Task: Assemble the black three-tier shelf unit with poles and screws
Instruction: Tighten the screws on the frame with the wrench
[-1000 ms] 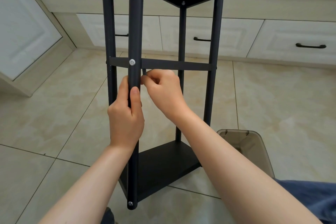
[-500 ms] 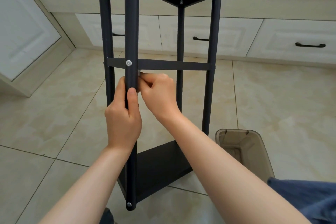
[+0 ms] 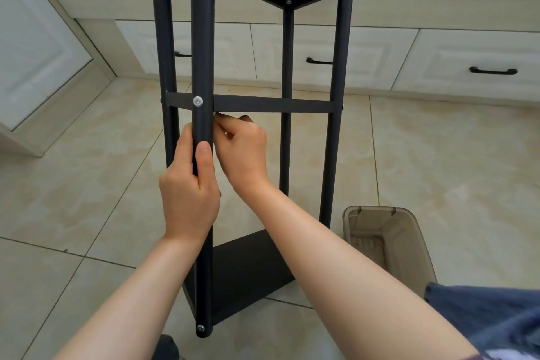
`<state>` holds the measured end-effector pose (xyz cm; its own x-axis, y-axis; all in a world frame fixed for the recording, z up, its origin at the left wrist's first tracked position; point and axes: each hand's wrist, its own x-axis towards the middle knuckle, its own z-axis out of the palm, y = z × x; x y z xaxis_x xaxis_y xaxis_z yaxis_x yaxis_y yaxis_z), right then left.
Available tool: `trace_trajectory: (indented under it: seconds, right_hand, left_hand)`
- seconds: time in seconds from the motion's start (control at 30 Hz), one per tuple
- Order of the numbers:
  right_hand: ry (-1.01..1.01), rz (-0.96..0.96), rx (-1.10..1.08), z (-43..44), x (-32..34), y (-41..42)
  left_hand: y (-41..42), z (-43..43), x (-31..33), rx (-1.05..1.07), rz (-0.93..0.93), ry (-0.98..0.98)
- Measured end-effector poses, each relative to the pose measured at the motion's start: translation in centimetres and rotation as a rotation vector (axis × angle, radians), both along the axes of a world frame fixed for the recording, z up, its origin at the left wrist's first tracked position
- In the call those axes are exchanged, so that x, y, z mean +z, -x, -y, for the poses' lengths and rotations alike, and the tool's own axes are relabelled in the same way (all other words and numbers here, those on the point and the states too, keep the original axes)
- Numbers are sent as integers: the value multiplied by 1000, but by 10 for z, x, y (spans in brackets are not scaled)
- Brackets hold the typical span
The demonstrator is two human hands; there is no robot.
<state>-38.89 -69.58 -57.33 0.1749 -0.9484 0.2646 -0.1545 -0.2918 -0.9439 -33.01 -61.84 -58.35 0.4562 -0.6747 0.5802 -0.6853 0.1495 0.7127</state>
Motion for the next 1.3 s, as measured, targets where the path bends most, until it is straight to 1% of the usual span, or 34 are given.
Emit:
trace_trajectory:
  seconds: [0.2, 0.33, 0.5, 0.67, 0.8, 0.97, 1.03, 1.13, 1.3]
  right_hand:
    - [-31, -81, 43, -4, -8, 24]
    - [-67, -105, -6, -9, -14, 54]
    - [-134, 55, -131, -18, -6, 86]
    - [-159, 80, -218, -12, 6, 109]
    - [-190, -40, -314, 3, 16, 126]
    - [-249, -370, -310, 20, 34, 156]
    - [-266, -452, -274, 28, 45, 170]
    - [-302, -520, -180, 37, 58, 188]
    - [-411, -564, -41, 45, 64, 210]
  left_hand:
    - [2, -1, 3, 3, 3, -18]
    - [4, -5, 5, -11, -1, -53]
    - [12, -13, 7, -28, 4, -104]
    - [16, -24, 7, -13, -18, -207]
    - [15, -33, 7, 21, -7, -279]
    - [13, -52, 3, 43, 1, -313]
    - [13, -60, 1, 51, -4, -320]
    - [11, -69, -2, 55, -4, -335]
    - [10, -79, -3, 21, 29, -341]
